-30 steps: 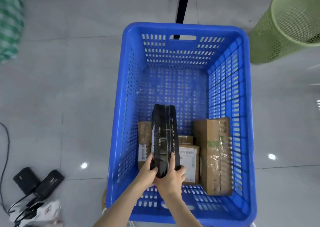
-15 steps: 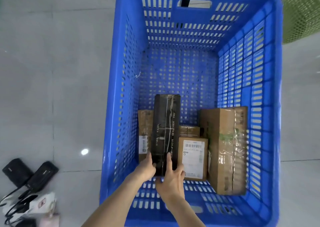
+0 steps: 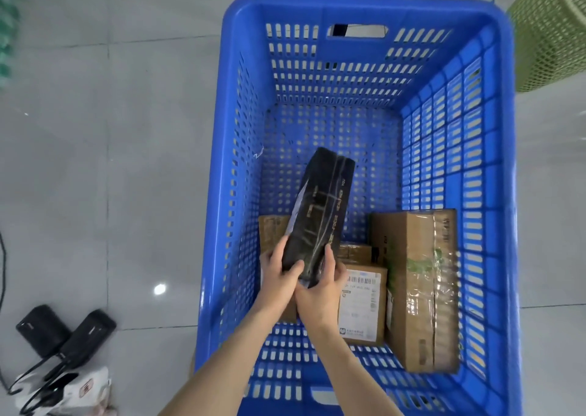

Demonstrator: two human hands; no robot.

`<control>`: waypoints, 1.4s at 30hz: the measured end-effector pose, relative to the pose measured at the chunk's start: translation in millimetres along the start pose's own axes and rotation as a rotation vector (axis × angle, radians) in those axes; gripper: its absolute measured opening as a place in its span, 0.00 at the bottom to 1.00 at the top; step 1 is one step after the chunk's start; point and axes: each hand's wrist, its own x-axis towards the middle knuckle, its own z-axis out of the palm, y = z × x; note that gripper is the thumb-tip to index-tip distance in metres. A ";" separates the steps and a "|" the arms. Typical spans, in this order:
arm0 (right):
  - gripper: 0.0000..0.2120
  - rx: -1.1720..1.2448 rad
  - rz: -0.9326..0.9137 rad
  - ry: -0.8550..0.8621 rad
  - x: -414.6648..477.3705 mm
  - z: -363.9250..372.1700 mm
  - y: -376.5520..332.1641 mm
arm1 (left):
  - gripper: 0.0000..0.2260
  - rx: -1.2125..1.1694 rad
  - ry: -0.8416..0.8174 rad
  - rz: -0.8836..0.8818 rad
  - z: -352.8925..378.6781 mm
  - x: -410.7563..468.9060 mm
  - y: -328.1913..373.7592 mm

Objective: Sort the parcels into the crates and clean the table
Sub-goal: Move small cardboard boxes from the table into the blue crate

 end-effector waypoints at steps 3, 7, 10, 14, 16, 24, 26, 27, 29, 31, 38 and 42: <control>0.33 0.141 -0.054 -0.060 18.0 -7.0 -25.9 | 0.24 -0.038 0.032 0.126 -2.9 12.1 27.4; 0.29 0.249 0.107 -0.317 66.9 0.4 -45.7 | 0.18 0.143 -0.059 0.236 -5.3 25.5 44.2; 0.40 0.249 0.282 -0.402 96.1 9.6 -27.1 | 0.22 0.147 -0.151 0.133 -5.1 27.1 40.8; 0.34 0.156 0.273 -0.310 82.0 1.9 -22.5 | 0.25 0.179 -0.155 0.054 -13.6 25.3 26.2; 0.35 0.160 0.276 -0.278 81.1 -1.3 -12.0 | 0.25 0.171 -0.157 0.002 -17.9 23.3 18.3; 0.29 -0.147 0.128 -0.190 92.9 -21.3 -5.2 | 0.21 0.308 -0.200 -0.018 -31.9 28.4 -5.2; 0.29 -0.248 0.098 -0.225 98.8 -24.3 -11.1 | 0.21 0.415 -0.238 -0.002 -31.8 32.1 -10.4; 0.30 -0.297 0.086 -0.238 103.2 -24.8 -12.8 | 0.21 0.494 -0.262 0.008 -31.0 33.8 -12.3; 0.32 -0.354 0.103 -0.245 111.5 -24.4 -11.9 | 0.20 0.688 -0.315 0.039 -27.2 35.8 -17.4; 0.34 -0.346 0.113 -0.217 120.0 -22.6 -7.9 | 0.20 0.910 -0.370 0.095 -22.5 34.4 -25.5; 0.35 -0.221 0.123 -0.226 132.7 -4.9 -0.5 | 0.25 1.225 -0.511 0.078 -14.8 41.7 -54.5; 0.35 -0.221 0.094 -0.260 142.0 -3.5 -1.5 | 0.28 1.383 -0.571 0.086 -10.5 51.2 -64.0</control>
